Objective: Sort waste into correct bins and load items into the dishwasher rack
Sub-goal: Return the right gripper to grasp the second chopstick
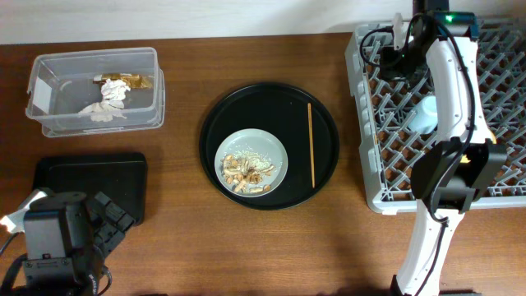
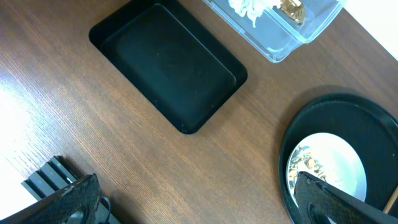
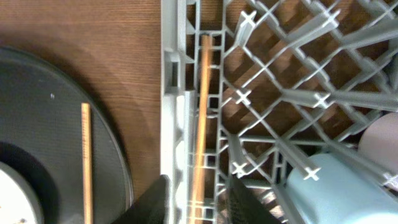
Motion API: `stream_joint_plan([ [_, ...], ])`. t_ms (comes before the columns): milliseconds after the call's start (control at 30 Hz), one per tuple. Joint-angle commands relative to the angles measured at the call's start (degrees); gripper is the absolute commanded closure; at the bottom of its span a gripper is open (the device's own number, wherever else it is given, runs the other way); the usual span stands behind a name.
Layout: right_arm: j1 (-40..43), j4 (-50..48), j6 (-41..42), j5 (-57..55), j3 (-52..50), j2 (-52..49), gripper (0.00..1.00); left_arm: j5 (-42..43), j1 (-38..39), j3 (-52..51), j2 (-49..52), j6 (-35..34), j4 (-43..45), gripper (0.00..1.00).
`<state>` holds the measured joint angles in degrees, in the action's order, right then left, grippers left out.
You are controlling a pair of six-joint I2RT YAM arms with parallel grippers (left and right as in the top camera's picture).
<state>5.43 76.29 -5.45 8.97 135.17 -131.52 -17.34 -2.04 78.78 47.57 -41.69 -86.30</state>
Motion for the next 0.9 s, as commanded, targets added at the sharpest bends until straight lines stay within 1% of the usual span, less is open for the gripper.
stream_joint_plan([
  [0,-0.26,1.60,2.16,4.04,0.11,-0.17,0.58,0.00,-0.13,0.09,-0.02,-0.74,0.09,0.01],
  [167,-1.40,5.07,2.54,15.15,1.81,0.76,0.53,0.00,-0.13,0.09,-0.02,-0.72,0.09,0.01],
  [267,-5.38,7.98,5.20,15.43,2.01,1.64,0.52,0.00,-0.13,0.09,-0.02,-0.74,0.09,0.01],
  [333,-8.26,9.40,7.87,12.50,1.86,1.60,0.52,0.00,-0.13,0.09,-0.02,-0.74,0.09,0.01],
  [433,-13.25,9.25,10.45,5.18,0.63,1.29,0.52,0.00,-0.13,0.09,-0.02,-0.74,0.09,0.01],
  [533,-16.98,8.98,16.61,-4.13,-0.50,0.46,0.53,0.00,-0.13,0.09,-0.02,-0.72,0.09,0.01],
  [600,-19.65,6.80,20.00,-8.76,-3.39,-0.13,0.54,0.00,-0.13,0.09,-0.02,-0.74,0.09,0.01],
  [633,-20.59,4.44,20.20,-8.83,-5.81,-0.24,0.57,0.00,-0.13,0.09,-0.02,-0.74,0.09,0.01],
  [800,-22.29,-8.15,23.61,-8.74,-19.47,-0.24,0.57,0.00,-0.13,0.09,-0.02,-0.74,0.09,0.01],
  [867,-22.29,-11.69,23.82,-8.37,-24.00,-0.24,0.58,0.00,-0.13,0.09,-0.02,-0.72,0.09,0.01],
])
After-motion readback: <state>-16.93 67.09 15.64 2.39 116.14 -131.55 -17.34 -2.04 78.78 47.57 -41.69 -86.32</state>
